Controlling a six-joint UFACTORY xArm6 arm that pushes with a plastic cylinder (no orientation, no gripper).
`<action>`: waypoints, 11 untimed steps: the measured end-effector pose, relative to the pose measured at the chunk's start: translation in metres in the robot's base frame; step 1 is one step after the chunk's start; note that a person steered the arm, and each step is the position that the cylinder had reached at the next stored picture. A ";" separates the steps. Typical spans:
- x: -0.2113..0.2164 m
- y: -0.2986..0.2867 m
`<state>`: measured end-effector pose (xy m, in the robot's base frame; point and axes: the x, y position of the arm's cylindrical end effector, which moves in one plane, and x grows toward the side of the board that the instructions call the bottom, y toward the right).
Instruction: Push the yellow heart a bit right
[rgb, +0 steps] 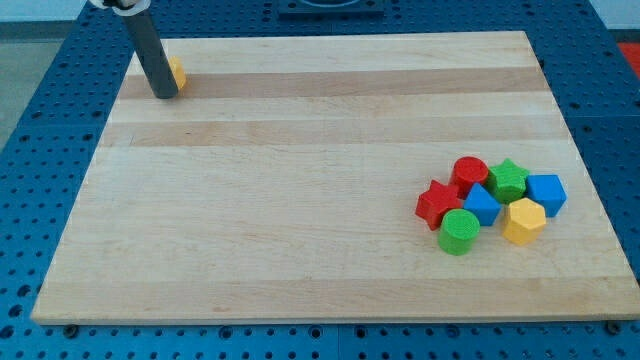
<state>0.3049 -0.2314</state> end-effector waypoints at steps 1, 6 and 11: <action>-0.014 0.000; -0.040 -0.041; -0.031 0.018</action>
